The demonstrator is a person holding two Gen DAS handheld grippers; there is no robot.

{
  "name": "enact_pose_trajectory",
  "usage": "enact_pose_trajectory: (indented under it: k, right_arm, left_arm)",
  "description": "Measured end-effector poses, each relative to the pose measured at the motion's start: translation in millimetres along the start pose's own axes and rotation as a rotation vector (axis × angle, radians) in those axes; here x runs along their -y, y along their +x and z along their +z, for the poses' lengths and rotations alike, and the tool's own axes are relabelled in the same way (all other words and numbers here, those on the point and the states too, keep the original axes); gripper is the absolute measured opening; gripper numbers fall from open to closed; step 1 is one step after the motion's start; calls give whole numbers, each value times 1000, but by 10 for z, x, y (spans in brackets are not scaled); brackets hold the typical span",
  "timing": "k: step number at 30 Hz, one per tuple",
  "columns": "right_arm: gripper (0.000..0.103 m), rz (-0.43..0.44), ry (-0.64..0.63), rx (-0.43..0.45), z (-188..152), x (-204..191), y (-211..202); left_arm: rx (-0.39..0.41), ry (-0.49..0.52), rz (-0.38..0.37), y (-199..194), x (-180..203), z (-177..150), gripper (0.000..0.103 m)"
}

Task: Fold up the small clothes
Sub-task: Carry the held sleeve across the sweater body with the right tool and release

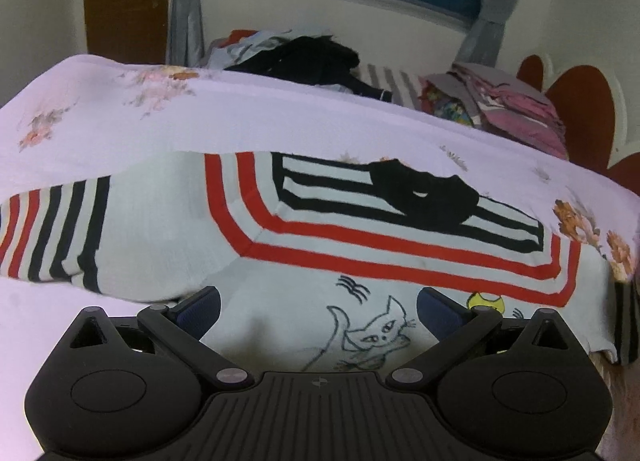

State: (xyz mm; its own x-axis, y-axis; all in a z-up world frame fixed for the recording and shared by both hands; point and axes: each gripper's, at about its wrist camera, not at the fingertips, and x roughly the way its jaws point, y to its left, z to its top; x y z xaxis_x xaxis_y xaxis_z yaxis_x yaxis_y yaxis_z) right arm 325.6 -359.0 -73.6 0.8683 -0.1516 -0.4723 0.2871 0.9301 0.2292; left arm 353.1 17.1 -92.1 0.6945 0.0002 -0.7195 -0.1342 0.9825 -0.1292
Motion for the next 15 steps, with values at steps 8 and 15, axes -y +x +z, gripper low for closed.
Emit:
enact_pose_trajectory:
  k: [8,15]
  right_arm:
    - [8,210,-142,-205,-560,-1239,462]
    - [37,220,-149,-297,-857,-1444,459]
  left_arm:
    - [12,-35,-56,92,-316,43,103]
    - [-68,-69,-178,404,-197,115,103]
